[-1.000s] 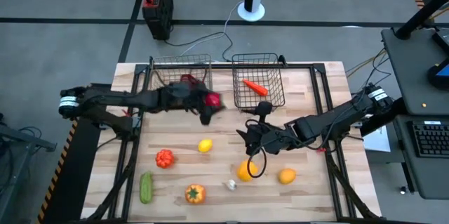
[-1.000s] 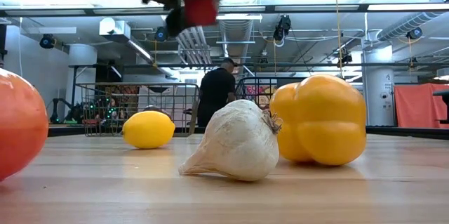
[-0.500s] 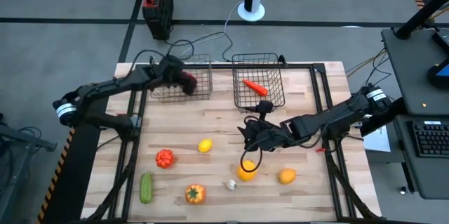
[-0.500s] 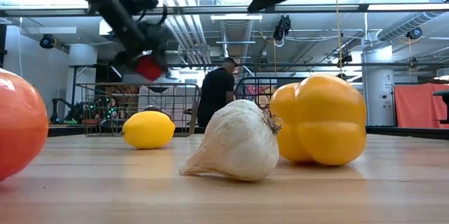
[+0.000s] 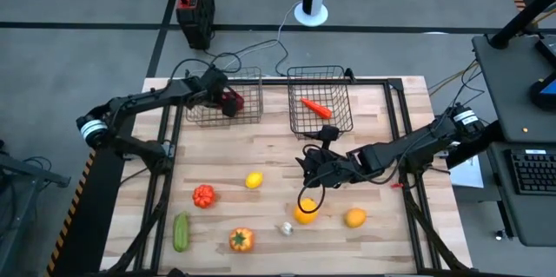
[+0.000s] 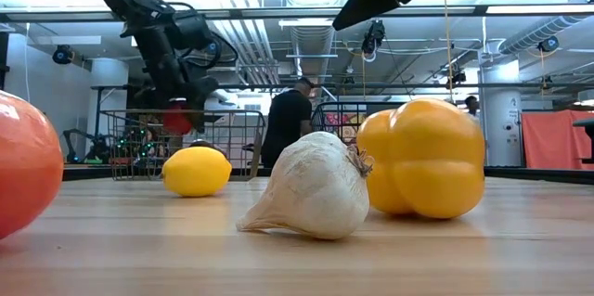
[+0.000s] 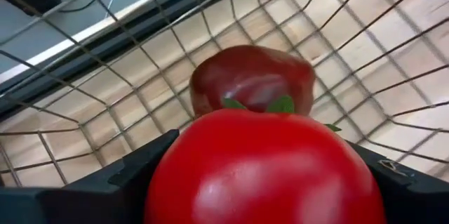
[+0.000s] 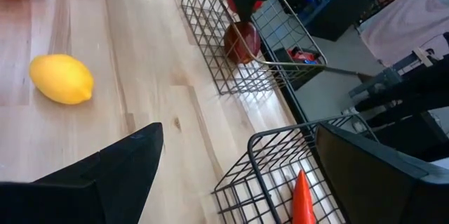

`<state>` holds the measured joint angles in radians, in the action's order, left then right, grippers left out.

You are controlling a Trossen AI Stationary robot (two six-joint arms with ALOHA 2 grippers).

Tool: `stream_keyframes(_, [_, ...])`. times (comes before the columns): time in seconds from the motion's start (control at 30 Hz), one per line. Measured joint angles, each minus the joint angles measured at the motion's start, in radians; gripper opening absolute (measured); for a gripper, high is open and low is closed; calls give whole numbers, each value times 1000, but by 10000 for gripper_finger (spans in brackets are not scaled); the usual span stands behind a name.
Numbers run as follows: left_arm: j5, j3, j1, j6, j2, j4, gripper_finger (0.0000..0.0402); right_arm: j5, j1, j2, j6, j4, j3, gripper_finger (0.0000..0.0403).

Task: Sort produce into baskets
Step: Put the tomato into the gold wire basket, then put the lemon into the gold wire basket

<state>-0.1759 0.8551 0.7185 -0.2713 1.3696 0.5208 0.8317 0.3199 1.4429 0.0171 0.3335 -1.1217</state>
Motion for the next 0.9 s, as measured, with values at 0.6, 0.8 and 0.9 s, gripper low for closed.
stream_keyframes(0.6, [-129, 0, -47, -10, -14, 40, 340, 0, 0, 0, 17, 0, 2, 364])
stream_keyframes(0.8, [-129, 0, -207, -62, -102, 39, 341, -5, 0, -1, 77, 5, 2, 364])
stream_keyframes(0.9, [-129, 0, -333, -95, -162, 36, 341, -73, 0, -1, 102, 10, -2, 364])
